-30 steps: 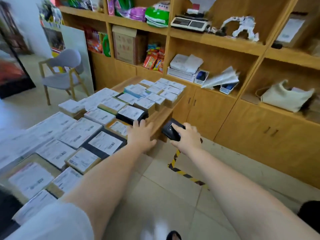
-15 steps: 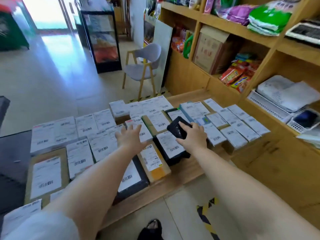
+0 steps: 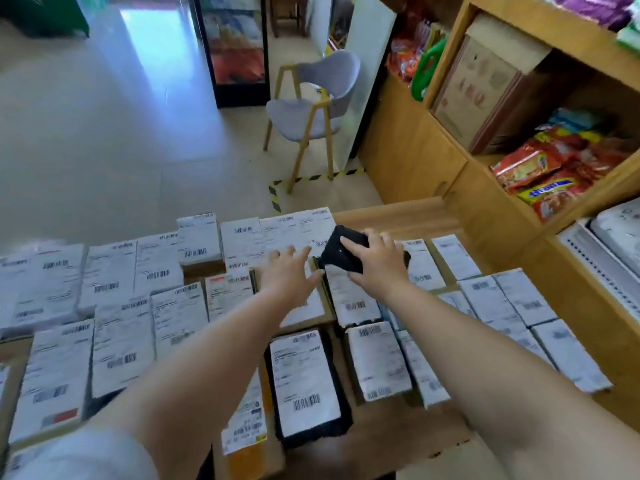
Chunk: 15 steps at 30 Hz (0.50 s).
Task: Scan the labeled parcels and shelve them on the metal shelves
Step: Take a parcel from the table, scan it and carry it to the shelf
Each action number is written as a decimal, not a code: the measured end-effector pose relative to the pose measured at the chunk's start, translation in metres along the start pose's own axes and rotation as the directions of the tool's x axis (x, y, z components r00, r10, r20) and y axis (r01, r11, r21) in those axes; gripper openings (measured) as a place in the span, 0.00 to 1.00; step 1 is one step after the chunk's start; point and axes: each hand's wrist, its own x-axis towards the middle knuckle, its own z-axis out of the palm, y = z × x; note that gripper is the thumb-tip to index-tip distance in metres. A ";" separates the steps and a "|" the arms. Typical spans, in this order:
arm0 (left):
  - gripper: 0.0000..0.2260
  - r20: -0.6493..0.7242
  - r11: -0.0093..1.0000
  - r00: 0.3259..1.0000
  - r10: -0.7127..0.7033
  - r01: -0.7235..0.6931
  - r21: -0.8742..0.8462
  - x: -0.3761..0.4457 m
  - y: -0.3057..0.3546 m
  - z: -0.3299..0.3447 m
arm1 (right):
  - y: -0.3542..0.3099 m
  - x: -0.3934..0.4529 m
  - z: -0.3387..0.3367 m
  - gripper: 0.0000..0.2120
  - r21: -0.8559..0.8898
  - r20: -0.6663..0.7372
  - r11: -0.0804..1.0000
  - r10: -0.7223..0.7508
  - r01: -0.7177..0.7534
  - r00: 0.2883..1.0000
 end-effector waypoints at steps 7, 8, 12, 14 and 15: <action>0.27 0.244 0.970 0.950 -0.196 0.152 0.189 0.130 0.054 0.023 | 0.099 0.121 0.024 0.30 0.087 0.033 0.995 -0.054 0.051 0.998; 0.27 0.276 0.963 0.938 -0.210 0.150 0.223 0.141 0.053 0.028 | 0.109 0.133 0.031 0.30 0.107 0.047 0.993 -0.055 0.049 0.997; 0.27 0.317 0.949 0.932 -0.175 0.075 0.306 0.171 0.058 0.048 | 0.137 0.172 0.057 0.31 0.214 0.115 0.977 -0.039 0.013 0.993; 0.28 0.305 0.959 0.936 -0.177 0.094 0.269 0.186 0.069 0.055 | 0.146 0.185 0.068 0.31 0.239 0.138 0.971 -0.039 0.005 0.990; 0.28 0.300 0.967 0.938 -0.176 0.107 0.232 0.197 0.076 0.058 | 0.151 0.191 0.072 0.31 0.251 0.142 0.968 -0.037 0.000 0.989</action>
